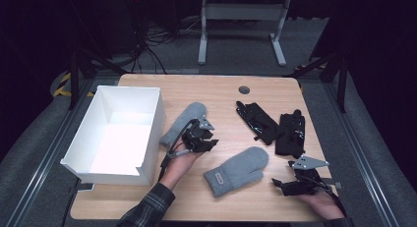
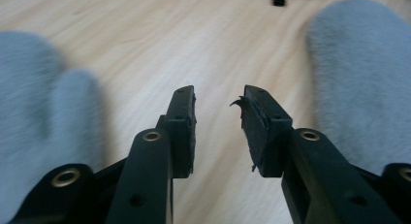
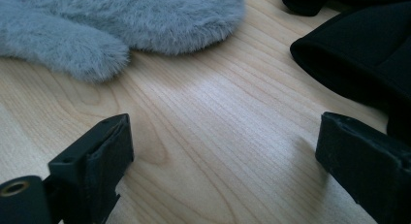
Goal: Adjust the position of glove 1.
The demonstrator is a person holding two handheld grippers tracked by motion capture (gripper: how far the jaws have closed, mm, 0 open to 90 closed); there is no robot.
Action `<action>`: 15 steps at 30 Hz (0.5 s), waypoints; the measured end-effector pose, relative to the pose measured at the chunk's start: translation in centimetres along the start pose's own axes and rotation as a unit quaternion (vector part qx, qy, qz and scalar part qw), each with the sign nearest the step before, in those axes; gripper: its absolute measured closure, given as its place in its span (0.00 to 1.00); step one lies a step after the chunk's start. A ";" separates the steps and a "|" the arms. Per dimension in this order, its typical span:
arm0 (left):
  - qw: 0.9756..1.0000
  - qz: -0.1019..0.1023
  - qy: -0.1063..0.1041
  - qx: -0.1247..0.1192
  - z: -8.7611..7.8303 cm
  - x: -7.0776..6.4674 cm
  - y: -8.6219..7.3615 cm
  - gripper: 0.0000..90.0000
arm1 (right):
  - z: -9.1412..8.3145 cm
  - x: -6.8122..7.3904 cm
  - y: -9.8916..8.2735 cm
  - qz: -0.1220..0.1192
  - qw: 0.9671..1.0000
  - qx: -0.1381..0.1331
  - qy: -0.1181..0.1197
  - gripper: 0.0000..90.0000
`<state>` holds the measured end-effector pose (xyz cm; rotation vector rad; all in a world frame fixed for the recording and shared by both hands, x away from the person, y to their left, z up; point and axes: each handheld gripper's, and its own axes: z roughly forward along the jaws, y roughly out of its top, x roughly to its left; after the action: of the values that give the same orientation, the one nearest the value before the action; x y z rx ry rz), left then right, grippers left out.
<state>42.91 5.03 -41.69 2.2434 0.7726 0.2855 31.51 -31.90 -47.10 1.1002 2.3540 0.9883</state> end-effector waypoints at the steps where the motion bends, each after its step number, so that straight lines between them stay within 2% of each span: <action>1: 1.000 -0.004 0.008 0.001 -0.3 0.5 -0.1 0.71 | 0.0 0.0 0.0 0.000 1.000 0.000 0.000 0.08; 3: 1.000 -0.017 0.017 -0.005 -0.5 1.2 -0.5 0.71 | 0.0 0.0 0.0 0.000 1.000 0.000 0.000 0.08; 5: 0.999 -0.029 0.033 -0.001 -0.7 2.1 -0.8 0.70 | 0.0 0.0 0.0 0.000 1.000 0.000 0.000 0.08; 8: 0.998 -0.030 0.055 0.005 -0.9 2.6 -1.0 0.68 | 0.0 0.0 0.0 0.000 1.000 0.000 0.000 0.08; 11: 0.997 -0.040 0.073 0.007 -0.6 3.2 -1.4 0.67 | 0.0 0.0 0.0 0.000 1.000 0.000 0.000 0.08; 15: 0.994 -0.049 0.091 0.029 -0.1 4.0 -1.8 0.66 | 0.0 0.0 0.0 0.000 1.000 0.000 0.000 0.08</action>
<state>45.21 8.52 -43.01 2.2467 0.9954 0.4308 31.51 -31.90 -47.10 1.1003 2.3539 0.9884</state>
